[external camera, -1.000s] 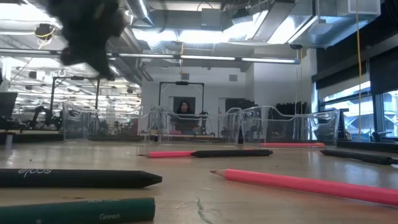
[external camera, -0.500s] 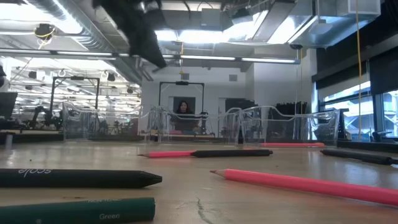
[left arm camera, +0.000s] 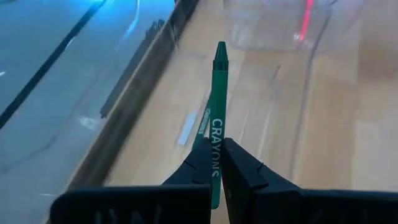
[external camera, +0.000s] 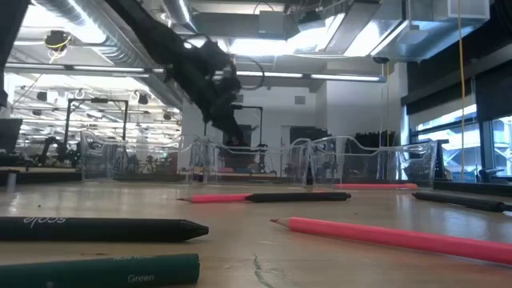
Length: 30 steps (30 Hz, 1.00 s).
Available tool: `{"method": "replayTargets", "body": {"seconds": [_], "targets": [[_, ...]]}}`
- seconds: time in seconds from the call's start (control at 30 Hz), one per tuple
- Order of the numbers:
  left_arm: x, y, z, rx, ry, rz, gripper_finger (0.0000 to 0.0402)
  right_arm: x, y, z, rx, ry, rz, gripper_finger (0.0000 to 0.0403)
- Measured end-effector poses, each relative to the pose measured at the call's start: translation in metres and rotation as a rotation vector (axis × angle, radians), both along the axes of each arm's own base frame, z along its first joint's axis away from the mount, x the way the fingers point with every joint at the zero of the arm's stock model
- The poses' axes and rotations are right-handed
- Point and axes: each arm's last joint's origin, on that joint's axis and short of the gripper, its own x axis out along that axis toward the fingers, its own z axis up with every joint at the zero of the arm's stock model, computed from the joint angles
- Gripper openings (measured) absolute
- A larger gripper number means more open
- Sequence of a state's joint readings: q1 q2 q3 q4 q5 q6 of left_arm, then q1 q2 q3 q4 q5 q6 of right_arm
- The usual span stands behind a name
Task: Sort crayons/erasers/pens/pencils in bins
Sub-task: Put the green crayon into the middle transparent bin, then put the pink pencil into the right transparent bin
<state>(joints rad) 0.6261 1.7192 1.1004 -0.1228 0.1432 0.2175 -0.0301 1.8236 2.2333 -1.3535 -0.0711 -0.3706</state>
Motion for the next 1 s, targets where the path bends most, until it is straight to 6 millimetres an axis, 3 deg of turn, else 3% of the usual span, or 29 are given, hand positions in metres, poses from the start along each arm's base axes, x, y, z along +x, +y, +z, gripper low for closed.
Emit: {"method": "replayTargets", "body": {"seconds": [0.27, 0.77, 0.87, 1.0], "targets": [[0.006, 0.005, -0.023, -0.023, 0.052, 0.010, 0.0013, 0.000, -0.002, 0.000, -0.001, -0.004, -0.003, 0.0120], [0.004, 0.006, -0.024, 0.022, 0.095, 0.085, 0.0086, 0.000, -0.002, 0.000, -0.002, -0.003, -0.003, 0.0119], [0.001, 0.003, -0.015, -0.045, 0.051, 0.160, 0.0086, -0.005, -0.001, -0.001, 0.017, 0.043, -0.028, 0.0119], [-0.005, -0.013, 0.018, -0.020, -0.010, 0.149, 0.0083, -0.016, -0.002, 0.000, 0.048, 0.105, -0.077, 0.0119]]}}
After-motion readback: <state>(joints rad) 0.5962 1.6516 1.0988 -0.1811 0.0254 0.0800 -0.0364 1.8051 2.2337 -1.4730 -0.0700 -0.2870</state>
